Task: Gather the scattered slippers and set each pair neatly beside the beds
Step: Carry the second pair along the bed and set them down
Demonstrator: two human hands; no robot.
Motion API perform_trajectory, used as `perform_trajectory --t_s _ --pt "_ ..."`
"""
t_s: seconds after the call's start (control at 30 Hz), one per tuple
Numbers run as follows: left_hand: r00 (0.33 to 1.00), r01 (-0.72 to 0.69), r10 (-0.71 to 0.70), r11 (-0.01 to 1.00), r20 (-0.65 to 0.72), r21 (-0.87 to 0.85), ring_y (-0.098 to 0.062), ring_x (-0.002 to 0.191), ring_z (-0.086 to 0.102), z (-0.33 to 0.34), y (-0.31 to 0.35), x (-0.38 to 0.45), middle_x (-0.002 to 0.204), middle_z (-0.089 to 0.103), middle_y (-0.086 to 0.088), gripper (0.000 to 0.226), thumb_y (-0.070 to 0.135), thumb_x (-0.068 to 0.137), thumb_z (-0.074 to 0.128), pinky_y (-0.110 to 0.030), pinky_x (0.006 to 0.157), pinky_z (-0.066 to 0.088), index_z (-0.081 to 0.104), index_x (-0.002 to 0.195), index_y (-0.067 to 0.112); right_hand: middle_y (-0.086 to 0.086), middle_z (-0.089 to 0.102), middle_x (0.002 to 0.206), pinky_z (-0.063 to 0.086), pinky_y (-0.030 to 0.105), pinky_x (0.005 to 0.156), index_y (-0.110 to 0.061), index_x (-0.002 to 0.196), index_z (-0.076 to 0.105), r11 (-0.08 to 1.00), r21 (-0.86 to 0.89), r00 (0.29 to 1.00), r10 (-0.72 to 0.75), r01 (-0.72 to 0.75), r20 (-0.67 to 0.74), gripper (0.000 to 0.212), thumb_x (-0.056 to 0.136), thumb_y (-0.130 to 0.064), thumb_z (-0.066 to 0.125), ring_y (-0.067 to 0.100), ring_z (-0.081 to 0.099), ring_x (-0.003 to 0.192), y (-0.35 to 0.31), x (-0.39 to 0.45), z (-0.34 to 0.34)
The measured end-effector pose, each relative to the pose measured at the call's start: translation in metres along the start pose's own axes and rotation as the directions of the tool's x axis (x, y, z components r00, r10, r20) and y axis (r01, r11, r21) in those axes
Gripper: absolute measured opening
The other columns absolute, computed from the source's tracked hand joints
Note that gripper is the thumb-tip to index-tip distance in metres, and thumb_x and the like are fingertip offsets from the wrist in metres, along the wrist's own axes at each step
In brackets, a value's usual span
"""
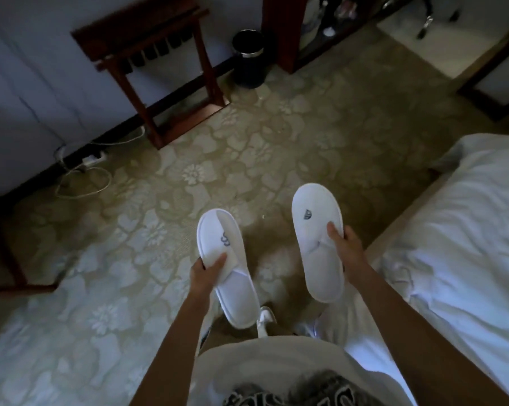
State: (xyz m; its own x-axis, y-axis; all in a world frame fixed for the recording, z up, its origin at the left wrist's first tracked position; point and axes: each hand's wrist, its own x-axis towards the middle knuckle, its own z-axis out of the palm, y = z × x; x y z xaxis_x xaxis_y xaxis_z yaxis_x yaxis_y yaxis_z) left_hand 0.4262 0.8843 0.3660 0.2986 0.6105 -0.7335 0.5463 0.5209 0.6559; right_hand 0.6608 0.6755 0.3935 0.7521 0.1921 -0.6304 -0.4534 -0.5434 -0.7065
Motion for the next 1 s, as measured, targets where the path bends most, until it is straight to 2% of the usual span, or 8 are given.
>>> perform_trajectory --t_s 0.13,0.23,0.33,0.47,0.57,0.67,0.77,1.0 --pt "0.996 0.064 -0.066 0.997 0.054 0.035 -0.034 0.101 0.070 0.014 0.036 0.066 0.113 0.072 -0.015 0.065 0.039 0.067 0.083 -0.052 0.089 0.057 0.066 0.120 0.006 0.009 0.065 0.118 0.050 0.043 0.088 -0.015 0.124 0.058 0.994 0.074 0.991 0.092 -0.086 -0.094 0.055 0.085 -0.054 0.060 0.029 0.061 0.105 0.001 0.015 -0.003" --pt "0.995 0.065 -0.072 0.993 0.071 0.097 -0.034 0.101 0.067 0.037 0.076 0.092 0.114 0.070 -0.016 0.054 0.028 0.076 0.080 -0.043 0.084 0.057 0.064 0.120 0.000 0.008 0.063 0.113 0.044 0.038 0.082 -0.014 0.125 0.057 0.980 0.128 0.969 0.172 -0.151 -0.175 0.053 0.087 -0.051 0.059 0.022 0.059 0.093 -0.007 0.026 -0.019" --pt "0.990 0.038 -0.056 0.989 0.126 0.140 -0.029 0.098 0.065 0.072 0.117 0.109 0.109 0.067 -0.011 0.047 0.024 0.079 0.078 -0.038 0.080 0.054 0.063 0.118 0.003 0.008 0.064 0.115 0.048 0.035 0.080 -0.014 0.127 0.057 0.971 0.201 0.944 0.181 -0.127 -0.276 0.055 0.086 -0.051 0.060 0.023 0.060 0.095 -0.024 0.046 -0.047" --pt "0.980 -0.023 -0.027 0.969 0.197 0.247 -0.031 0.102 0.068 0.129 0.146 0.129 0.114 0.070 -0.010 0.057 0.037 0.072 0.082 -0.042 0.078 0.060 0.065 0.118 0.005 0.004 0.065 0.104 0.047 0.028 0.061 -0.014 0.119 0.058 0.967 0.227 0.932 0.186 -0.117 -0.313 0.049 0.087 -0.050 0.059 0.017 0.061 0.086 -0.048 0.082 -0.083" --pt "0.976 -0.052 -0.014 0.954 0.219 0.295 -0.026 0.091 0.063 0.176 0.168 0.129 0.105 0.065 -0.008 0.040 0.029 0.079 0.078 -0.029 0.066 0.053 0.064 0.112 0.011 0.006 0.067 0.106 0.051 0.031 0.068 -0.012 0.118 0.060 0.971 0.198 0.943 0.189 -0.137 -0.274 0.052 0.085 -0.052 0.060 0.021 0.064 0.090 -0.053 0.121 -0.100" --pt "0.981 -0.049 -0.016 0.945 0.194 0.322 -0.028 0.099 0.064 0.213 0.169 0.134 0.113 0.068 -0.012 0.050 0.024 0.080 0.078 -0.037 0.083 0.054 0.063 0.122 0.002 0.009 0.069 0.108 0.050 0.031 0.070 -0.010 0.115 0.064 0.973 0.123 0.964 0.214 -0.196 -0.160 0.049 0.086 -0.050 0.062 0.026 0.065 0.097 -0.047 0.166 -0.114" --pt "0.993 0.014 -0.053 0.944 0.108 0.330 -0.035 0.109 0.065 0.244 0.162 0.134 0.121 0.068 -0.014 0.064 0.038 0.073 0.080 -0.050 0.094 0.054 0.061 0.127 0.007 0.009 0.067 0.109 0.047 0.032 0.072 -0.009 0.116 0.062 0.963 0.077 0.963 0.263 -0.259 -0.059 0.050 0.086 -0.049 0.061 0.027 0.064 0.099 -0.045 0.211 -0.133" --pt "0.981 0.072 -0.125 0.944 0.147 0.322 -0.033 0.109 0.065 0.331 0.159 0.137 0.123 0.067 -0.013 0.071 0.036 0.071 0.082 -0.055 0.094 0.054 0.058 0.132 0.009 0.008 0.059 0.122 0.047 0.045 0.097 -0.013 0.129 0.051 0.966 0.038 0.962 0.258 -0.255 -0.088 0.058 0.088 -0.054 0.054 0.028 0.057 0.111 -0.080 0.323 -0.167"
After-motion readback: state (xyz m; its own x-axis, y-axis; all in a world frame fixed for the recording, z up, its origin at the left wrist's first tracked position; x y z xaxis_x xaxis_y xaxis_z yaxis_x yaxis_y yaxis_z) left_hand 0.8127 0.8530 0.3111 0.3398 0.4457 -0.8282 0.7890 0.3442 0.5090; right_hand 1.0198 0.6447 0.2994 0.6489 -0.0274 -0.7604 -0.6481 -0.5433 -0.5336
